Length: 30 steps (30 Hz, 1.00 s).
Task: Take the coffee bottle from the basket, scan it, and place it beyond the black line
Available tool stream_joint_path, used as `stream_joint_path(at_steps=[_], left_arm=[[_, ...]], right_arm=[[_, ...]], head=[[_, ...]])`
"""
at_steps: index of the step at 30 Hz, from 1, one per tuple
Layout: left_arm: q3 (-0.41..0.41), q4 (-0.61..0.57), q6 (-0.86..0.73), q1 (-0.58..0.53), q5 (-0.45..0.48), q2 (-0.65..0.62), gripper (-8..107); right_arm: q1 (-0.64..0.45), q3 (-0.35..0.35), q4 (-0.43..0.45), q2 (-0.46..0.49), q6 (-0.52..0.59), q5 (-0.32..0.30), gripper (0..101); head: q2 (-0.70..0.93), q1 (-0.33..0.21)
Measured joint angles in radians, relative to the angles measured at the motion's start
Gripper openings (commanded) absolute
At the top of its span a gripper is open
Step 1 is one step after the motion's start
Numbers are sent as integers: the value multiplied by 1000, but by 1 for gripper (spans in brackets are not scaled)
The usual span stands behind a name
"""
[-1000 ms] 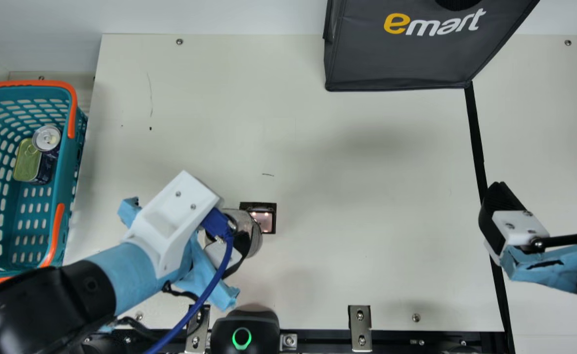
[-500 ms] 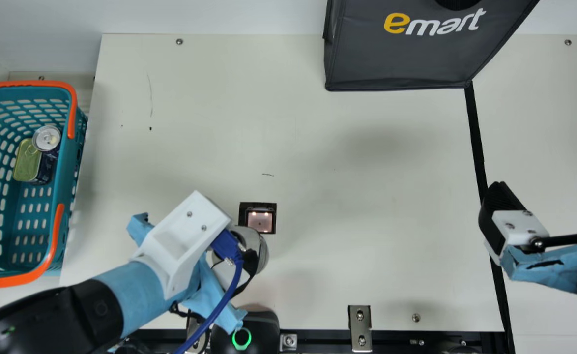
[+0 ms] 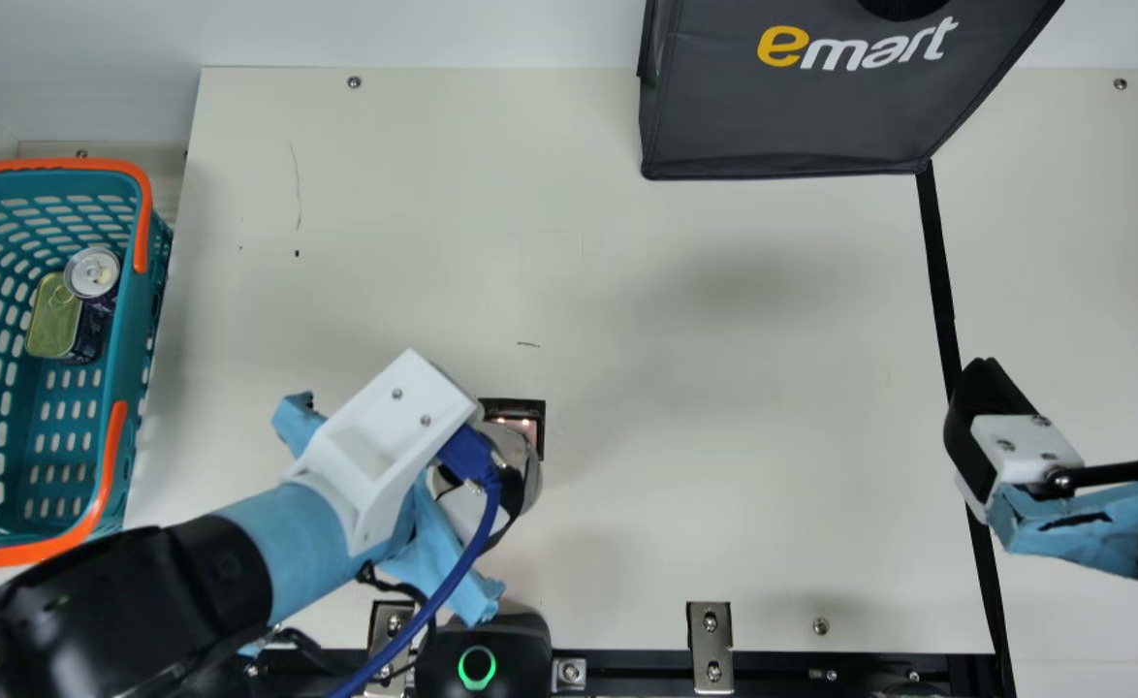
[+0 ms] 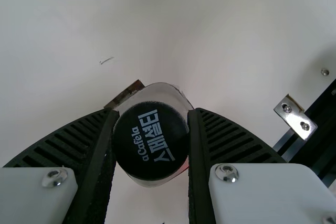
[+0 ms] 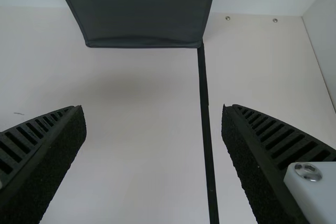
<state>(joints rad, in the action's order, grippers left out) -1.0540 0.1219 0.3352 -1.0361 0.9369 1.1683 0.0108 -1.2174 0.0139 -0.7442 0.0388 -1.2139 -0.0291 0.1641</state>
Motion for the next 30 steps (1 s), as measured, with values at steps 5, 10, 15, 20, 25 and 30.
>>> stream_joint_path(at_steps=[5,10,15,20,25,30], left_arm=[[-33,-14,-34,34,-20,43,10],[-70,-30,-72,62,-48,93,10],[-114,-47,-107,90,-73,152,10],[-155,-67,-145,112,-98,211,10],[-201,-89,-189,142,-116,278,10],[-236,-106,-223,165,-133,335,10]], right_arm=[[0,0,0,0,0,0,91],[0,0,0,0,0,0,91],[0,0,0,0,0,0,91],[0,0,0,0,0,0,91],[0,0,0,0,0,0,91],[0,0,0,0,0,0,91]], head=[[0,0],[0,0],[0,0],[-2,0],[0,0],[0,0]])
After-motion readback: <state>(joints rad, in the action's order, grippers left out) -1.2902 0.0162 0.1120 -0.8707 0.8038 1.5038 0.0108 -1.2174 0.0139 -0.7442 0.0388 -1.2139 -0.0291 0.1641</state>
